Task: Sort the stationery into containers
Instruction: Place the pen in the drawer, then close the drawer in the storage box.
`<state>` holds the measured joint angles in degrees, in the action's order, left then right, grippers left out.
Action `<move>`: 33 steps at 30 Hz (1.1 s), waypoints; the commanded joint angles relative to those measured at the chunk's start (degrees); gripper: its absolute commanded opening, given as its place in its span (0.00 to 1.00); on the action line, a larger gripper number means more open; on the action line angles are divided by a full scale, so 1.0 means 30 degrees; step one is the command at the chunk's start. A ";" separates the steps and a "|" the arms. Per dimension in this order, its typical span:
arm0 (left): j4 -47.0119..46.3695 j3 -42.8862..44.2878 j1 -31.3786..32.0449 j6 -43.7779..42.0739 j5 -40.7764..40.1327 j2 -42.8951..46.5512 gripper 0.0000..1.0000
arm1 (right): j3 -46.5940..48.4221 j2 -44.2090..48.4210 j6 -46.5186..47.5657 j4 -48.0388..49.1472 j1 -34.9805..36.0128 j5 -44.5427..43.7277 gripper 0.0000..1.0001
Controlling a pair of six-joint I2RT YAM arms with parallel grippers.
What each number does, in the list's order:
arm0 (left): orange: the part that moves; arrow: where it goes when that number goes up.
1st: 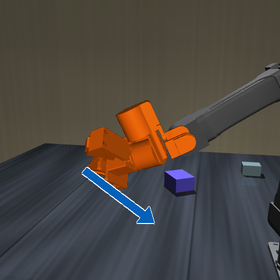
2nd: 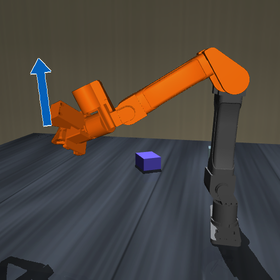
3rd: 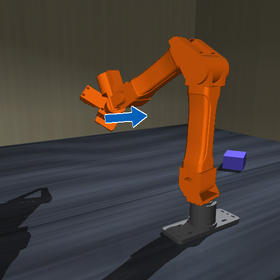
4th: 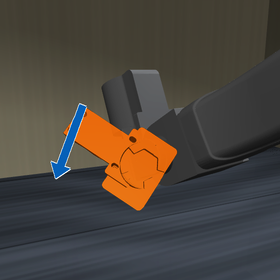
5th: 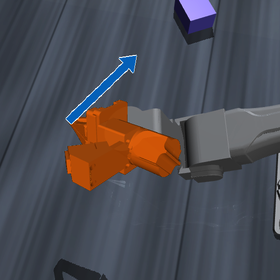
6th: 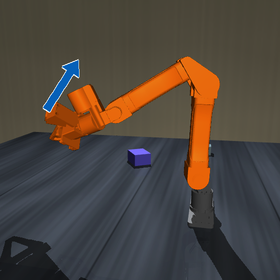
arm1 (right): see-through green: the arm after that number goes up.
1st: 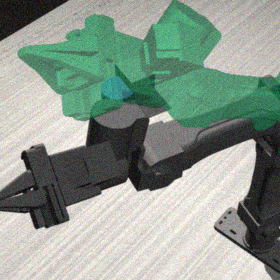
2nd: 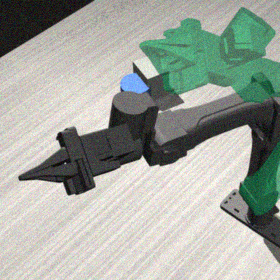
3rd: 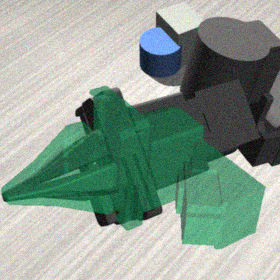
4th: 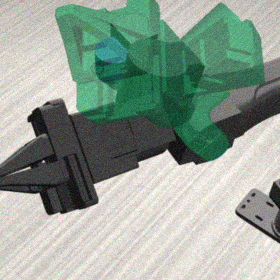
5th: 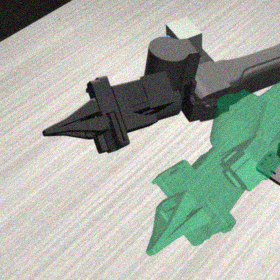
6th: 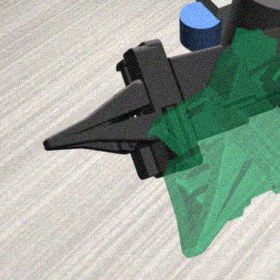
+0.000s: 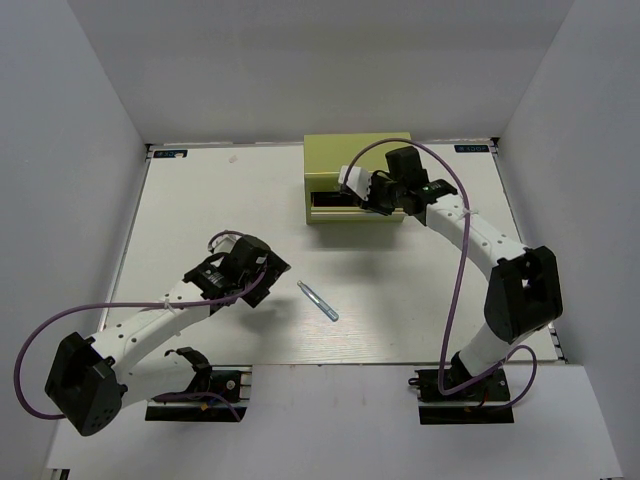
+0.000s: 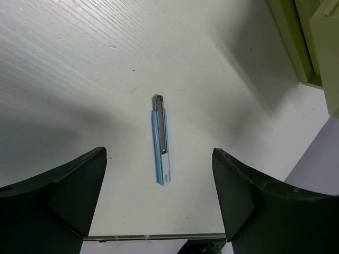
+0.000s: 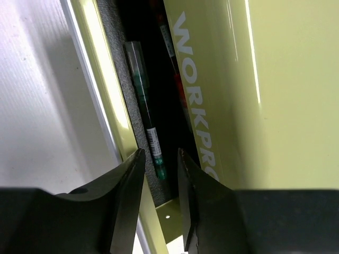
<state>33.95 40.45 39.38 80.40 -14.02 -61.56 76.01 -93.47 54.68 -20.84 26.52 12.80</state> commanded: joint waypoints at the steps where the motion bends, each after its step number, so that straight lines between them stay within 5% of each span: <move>1: -0.0330 -0.0093 -0.0059 0.0124 0.0191 0.0393 0.90 | 0.0299 0.0893 0.0349 0.0560 -0.0081 0.0860 0.37; 6: -0.0332 -0.0093 -0.0059 0.0124 0.0367 0.0217 0.90 | -0.0110 0.1565 0.0933 -0.0550 -0.0228 0.3522 0.00; 10: -0.0508 -0.0093 -0.0059 0.0124 0.0367 0.0042 0.90 | -0.0023 0.1364 0.4206 -0.3420 -0.0141 0.6598 0.00; 17: -0.0683 -0.0093 -0.0059 0.0124 0.0717 -0.0134 0.90 | 0.1850 -0.1534 0.4568 -0.5416 -0.0228 0.6049 0.00; 24: -0.1853 -0.0093 -0.0059 0.0124 0.1098 -0.0720 0.90 | 0.1853 -0.2856 0.1934 -0.1238 -0.0110 0.2887 0.00; 33: -0.9057 -0.1412 -0.0059 -0.0785 0.1715 -0.1889 0.90 | 0.3137 -0.4377 -0.0178 0.2405 -0.0199 -0.1540 0.00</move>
<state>16.84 36.95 39.38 79.29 -9.87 -65.56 81.34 -104.88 56.49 -21.21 26.59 14.09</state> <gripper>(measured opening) 0.906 0.012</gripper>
